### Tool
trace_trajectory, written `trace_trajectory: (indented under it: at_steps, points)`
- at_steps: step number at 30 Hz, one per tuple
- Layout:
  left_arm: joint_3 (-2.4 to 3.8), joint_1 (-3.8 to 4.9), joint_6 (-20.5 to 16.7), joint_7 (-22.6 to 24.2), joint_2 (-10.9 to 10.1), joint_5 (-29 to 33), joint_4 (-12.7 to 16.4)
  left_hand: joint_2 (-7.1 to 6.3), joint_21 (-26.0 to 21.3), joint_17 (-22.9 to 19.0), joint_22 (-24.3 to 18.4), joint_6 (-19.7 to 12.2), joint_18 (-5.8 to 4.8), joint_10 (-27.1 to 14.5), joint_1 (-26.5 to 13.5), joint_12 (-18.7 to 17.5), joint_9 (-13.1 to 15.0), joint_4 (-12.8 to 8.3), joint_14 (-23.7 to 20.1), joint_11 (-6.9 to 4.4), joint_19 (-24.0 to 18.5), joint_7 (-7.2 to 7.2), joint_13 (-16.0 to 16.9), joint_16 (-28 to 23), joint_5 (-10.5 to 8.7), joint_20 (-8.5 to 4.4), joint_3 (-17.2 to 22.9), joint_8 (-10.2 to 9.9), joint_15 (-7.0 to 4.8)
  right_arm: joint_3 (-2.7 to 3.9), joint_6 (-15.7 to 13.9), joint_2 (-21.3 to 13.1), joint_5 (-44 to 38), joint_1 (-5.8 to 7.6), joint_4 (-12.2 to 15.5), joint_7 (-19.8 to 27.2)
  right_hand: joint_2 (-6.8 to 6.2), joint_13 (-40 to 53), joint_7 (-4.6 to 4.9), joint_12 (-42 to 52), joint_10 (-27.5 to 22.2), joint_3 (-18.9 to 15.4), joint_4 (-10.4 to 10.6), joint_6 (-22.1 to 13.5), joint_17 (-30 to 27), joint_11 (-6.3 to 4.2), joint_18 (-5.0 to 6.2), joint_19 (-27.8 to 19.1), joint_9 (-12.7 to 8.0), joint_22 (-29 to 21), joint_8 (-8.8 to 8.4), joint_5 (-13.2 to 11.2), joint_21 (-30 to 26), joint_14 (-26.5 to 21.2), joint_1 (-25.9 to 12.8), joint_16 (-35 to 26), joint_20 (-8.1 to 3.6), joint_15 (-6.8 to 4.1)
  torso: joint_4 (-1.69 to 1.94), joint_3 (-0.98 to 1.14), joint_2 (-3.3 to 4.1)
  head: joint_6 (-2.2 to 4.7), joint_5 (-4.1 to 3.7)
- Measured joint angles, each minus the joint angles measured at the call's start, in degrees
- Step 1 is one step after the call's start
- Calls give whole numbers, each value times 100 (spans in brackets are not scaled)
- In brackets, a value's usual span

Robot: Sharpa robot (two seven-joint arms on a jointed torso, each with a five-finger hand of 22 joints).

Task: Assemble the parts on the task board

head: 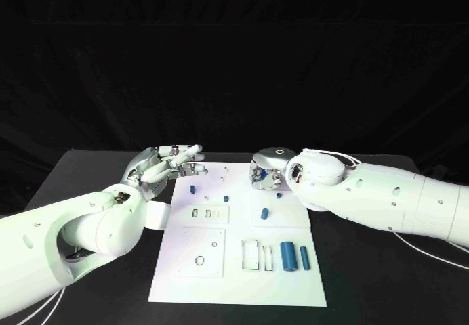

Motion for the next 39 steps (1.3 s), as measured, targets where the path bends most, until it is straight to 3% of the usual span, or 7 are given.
trace_trajectory:
  at_steps: [7,13,24,31,39]
  points:
    - [0,0,14,-4,0,0,-3,0,0,0,0,0,1,0,0,0,0,0,0,0,0,0,0,-15,0,0,0,0,0,-5,-67,-5,-30,-5,40,-11,-15,17,-5,-1,29,125,-18,60,16,25,0,0,36,0,21,98,39,21,29,30,0,-21,4,-2,5,7,-4]
    - [0,1,19,-5,0,-1,-3,22,0,0,-5,0,0,0,22,0,0,0,0,0,0,0,0,-22,0,0,0,0,0,16,-205,5,-51,-17,109,-37,-1,26,-10,17,49,189,-20,93,28,45,-89,0,49,-1,21,173,39,21,43,30,0,-21,9,-3,7,20,9]
    - [0,1,22,-5,-1,-1,-5,22,0,0,-5,21,0,0,22,0,1,-17,0,0,0,20,0,-22,0,0,17,1,0,48,-733,217,-157,-1,89,-129,-16,40,-10,12,71,270,-33,133,39,67,-89,21,82,-2,23,279,66,-1,74,51,-21,-42,12,-4,19,74,41]
    - [0,1,23,-1,-2,-1,-4,22,0,0,-4,21,0,0,22,0,1,-17,0,0,0,20,1,-22,0,0,17,1,0,50,-1085,478,-201,2,-122,-140,-41,55,-15,10,91,284,-37,179,40,87,-89,21,96,-2,44,288,66,-1,99,51,-21,-42,8,-1,27,91,63]
    - [1,2,24,2,3,-2,-3,22,0,0,-4,21,0,0,22,0,1,-17,0,0,0,20,1,-22,0,0,17,1,0,50,-1401,803,-204,-17,-515,-98,-46,69,-15,22,91,316,-38,179,39,87,-89,21,97,-2,44,334,66,-1,104,50,-21,-42,29,0,43,127,73]
